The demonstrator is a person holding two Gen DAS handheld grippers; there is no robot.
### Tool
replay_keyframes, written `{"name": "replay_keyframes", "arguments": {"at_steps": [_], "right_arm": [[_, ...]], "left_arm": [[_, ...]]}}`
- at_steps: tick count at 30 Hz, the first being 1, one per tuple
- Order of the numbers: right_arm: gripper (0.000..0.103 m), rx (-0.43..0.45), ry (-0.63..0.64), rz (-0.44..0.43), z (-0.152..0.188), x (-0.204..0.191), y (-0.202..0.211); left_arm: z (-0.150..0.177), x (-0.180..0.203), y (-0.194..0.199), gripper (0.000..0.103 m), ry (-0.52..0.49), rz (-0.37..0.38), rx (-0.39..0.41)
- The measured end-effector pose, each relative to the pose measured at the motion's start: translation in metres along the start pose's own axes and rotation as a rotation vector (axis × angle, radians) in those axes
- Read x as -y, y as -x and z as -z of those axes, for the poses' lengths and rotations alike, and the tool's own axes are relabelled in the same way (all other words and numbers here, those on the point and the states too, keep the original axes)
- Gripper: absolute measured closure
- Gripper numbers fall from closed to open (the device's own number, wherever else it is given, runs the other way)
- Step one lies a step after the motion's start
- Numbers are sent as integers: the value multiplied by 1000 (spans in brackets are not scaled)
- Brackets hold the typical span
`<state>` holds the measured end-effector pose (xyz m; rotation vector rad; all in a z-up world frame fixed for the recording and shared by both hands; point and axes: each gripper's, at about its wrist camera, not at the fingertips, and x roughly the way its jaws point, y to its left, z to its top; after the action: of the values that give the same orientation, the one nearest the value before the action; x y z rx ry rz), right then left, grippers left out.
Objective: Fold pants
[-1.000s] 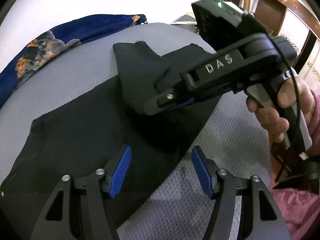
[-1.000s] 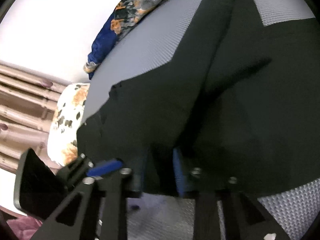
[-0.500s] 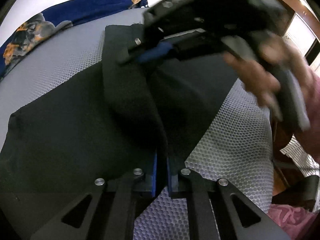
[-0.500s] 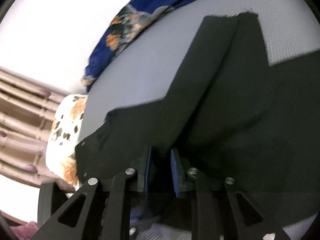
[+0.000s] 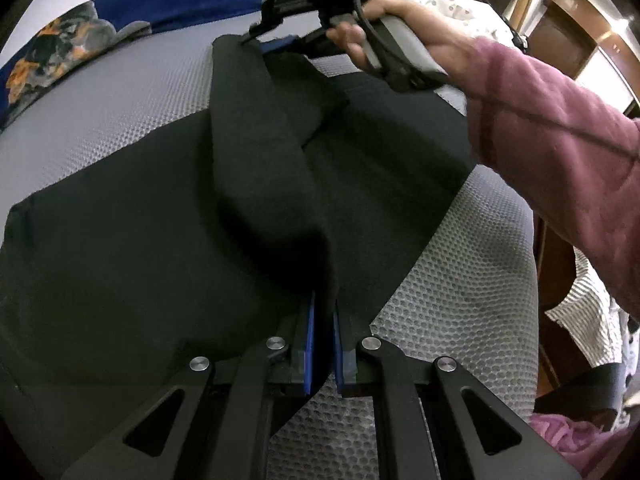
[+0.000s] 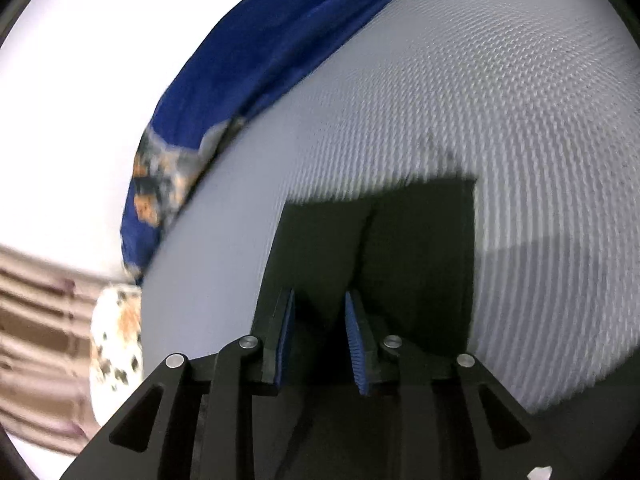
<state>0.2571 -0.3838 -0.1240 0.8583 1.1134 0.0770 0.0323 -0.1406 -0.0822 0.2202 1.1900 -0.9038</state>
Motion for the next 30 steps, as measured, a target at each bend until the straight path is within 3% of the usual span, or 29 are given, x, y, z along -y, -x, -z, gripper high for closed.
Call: {"name": "replay_keyframes", "arguments": {"at_steps": [4, 7, 9, 12, 17, 22, 25, 30], "right_arm": [[80, 14, -29, -18, -18, 6, -4], [96, 12, -19, -9, -22, 3, -3], [97, 35, 6, 15, -21, -7, 3], [99, 112, 67, 21, -10, -13, 46], [99, 273, 98, 118, 36, 7, 148], [99, 373, -12, 262, 109, 73, 224], [100, 363, -105, 316, 145, 115, 236], [100, 361, -209, 351, 175, 158, 237]], "left_arm": [[-2, 1, -3, 95, 9, 6, -7], [-4, -2, -5, 95, 13, 9, -10], [-9, -3, -6, 95, 13, 8, -12], [-8, -4, -5, 95, 11, 7, -8], [-6, 0, -5, 95, -17, -8, -6], [-6, 9, -9, 95, -64, -34, -15], [-6, 15, -13, 95, -91, -53, -24], [-6, 29, -16, 95, -173, -115, -37]]}}
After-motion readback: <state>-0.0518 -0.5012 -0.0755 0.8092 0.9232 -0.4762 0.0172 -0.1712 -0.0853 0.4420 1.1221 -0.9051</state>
